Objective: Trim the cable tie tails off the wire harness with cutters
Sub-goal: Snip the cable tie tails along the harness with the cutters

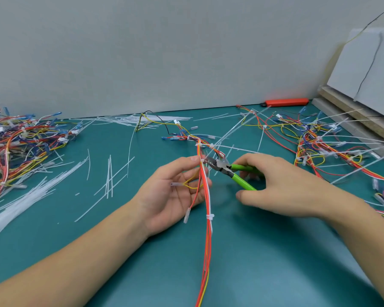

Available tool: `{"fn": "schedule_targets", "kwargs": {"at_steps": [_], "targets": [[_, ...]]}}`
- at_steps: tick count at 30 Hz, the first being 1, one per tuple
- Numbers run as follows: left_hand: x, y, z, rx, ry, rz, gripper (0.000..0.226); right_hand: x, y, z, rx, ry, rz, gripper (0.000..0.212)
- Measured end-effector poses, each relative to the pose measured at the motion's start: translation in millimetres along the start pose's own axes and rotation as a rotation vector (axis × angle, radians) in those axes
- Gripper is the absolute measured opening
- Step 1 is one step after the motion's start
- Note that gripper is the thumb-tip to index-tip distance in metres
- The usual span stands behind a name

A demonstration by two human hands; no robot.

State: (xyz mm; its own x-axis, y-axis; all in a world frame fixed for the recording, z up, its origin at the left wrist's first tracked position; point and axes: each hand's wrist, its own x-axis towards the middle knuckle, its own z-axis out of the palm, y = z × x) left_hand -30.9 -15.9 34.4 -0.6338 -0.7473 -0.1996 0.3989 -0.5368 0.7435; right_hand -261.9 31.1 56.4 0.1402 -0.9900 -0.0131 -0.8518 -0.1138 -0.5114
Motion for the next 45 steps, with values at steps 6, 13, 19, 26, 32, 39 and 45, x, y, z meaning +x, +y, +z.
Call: {"fn": "schedule_targets", "kwargs": {"at_steps": [6, 13, 19, 26, 32, 39, 45], "targets": [[2.0, 4.3, -1.7, -0.031, 0.044, 0.051, 0.015, -7.1, -0.7, -17.6, 0.815, -0.382, 0.019, 0.042], [-1.3, 2.2, -2.0, 0.117, -0.074, 0.036, 0.003, 4.1, -1.8, -4.9, 1.307, -0.748, 0.042, 0.047], [-0.1, 2.1, -2.2, 0.189, -0.096, 0.033, 0.004, 2.9, -4.6, 6.8, 1.181, -0.502, 0.245, 0.039], [2.4, -1.5, -2.7, 0.165, -0.004, 0.088, 0.026, 2.0, -14.5, 18.3, 0.341, 0.195, 0.174, 0.035], [4.4, -3.4, -4.0, 0.133, 0.035, 0.139, 0.035, -3.8, -24.1, 25.5, 0.134, 0.150, 0.072, 0.047], [2.9, -2.7, -3.7, 0.191, 0.017, 0.142, 0.023, -9.6, -34.0, 33.9, 0.058, 0.048, 0.047, 0.069], [2.1, 0.5, -2.5, 0.098, 0.038, 0.114, 0.020, -5.9, -33.6, 35.6, 0.261, 0.100, 0.124, 0.047]]}}
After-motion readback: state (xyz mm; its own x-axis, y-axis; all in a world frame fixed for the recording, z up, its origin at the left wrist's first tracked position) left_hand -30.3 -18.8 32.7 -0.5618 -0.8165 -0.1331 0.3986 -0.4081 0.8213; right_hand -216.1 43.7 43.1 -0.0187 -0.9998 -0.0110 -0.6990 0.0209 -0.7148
